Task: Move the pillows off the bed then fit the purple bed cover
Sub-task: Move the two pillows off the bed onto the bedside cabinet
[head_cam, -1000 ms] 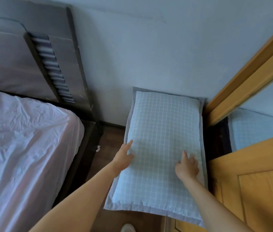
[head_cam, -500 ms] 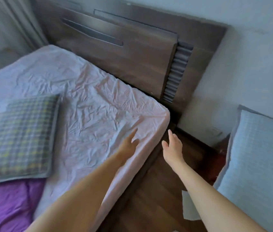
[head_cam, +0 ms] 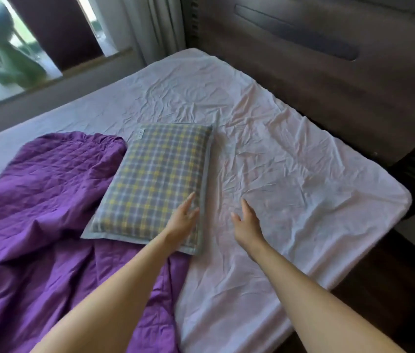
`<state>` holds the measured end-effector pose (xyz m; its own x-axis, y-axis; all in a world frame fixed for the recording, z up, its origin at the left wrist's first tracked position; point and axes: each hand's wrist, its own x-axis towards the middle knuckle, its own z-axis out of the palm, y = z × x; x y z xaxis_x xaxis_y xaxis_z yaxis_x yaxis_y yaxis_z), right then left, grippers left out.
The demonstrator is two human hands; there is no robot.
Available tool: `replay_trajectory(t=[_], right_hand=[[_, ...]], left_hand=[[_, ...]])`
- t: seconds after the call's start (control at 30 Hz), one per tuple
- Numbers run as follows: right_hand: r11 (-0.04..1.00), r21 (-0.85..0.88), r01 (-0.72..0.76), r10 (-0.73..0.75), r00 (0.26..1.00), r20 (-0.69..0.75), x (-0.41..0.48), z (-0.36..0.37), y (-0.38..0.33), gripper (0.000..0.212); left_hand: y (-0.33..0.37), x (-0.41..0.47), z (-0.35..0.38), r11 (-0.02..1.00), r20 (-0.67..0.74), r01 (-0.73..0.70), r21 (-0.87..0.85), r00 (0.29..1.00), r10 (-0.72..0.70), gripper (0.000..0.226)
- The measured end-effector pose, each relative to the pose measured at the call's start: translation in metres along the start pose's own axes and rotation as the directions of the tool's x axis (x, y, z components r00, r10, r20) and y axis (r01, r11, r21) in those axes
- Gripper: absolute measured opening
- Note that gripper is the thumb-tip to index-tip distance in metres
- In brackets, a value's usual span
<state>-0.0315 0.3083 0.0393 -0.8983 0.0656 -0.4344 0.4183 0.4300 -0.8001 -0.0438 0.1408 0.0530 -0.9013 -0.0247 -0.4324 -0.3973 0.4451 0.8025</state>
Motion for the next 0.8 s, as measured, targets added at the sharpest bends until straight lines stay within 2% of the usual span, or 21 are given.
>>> replay_trajectory(t=[0.1,0.2,0.33,0.43,0.5,0.57,0.7,0.8], right_hand=[[0.996,0.085,-0.039,0.031,0.994,0.101,0.02,0.06,-0.009,0.056],[0.994,0.077,-0.079,0.063,0.981,0.181,0.043,0.114,-0.011,0.058],[0.99,0.033,-0.138,0.13,0.976,0.174,0.08,0.162,-0.002,0.064],[0.984,-0.044,-0.172,0.176,0.975,0.133,0.105,0.18,0.01,0.069],[0.981,-0.029,-0.19,0.192,0.972,0.138,0.115,0.188,0.014,0.071],[0.981,0.005,-0.193,0.19,0.972,0.137,0.124,0.194,0.016,0.074],[0.978,0.1,-0.182,0.172,0.98,0.099,0.132,0.19,0.012,0.078],[0.985,0.087,-0.152,0.15,0.988,0.034,0.131,0.168,0.009,0.074]], left_hand=[[-0.05,0.032,-0.056,0.997,-0.103,0.06,0.041,0.993,-0.055,0.052],[-0.103,0.066,-0.108,0.969,-0.228,0.154,0.195,0.968,-0.108,0.055],[-0.157,0.103,-0.151,0.82,-0.305,0.306,0.484,0.937,-0.17,0.059],[-0.182,0.122,-0.164,0.736,-0.351,0.361,0.572,0.92,-0.178,0.06],[-0.193,0.134,-0.171,0.724,-0.402,0.409,0.555,0.894,-0.196,0.061],[-0.2,0.145,-0.179,0.755,-0.441,0.444,0.483,0.868,-0.228,0.063],[-0.199,0.15,-0.189,0.811,-0.427,0.47,0.347,0.85,-0.31,0.073],[-0.182,0.138,-0.175,0.828,-0.436,0.422,0.369,0.865,-0.247,0.075]])
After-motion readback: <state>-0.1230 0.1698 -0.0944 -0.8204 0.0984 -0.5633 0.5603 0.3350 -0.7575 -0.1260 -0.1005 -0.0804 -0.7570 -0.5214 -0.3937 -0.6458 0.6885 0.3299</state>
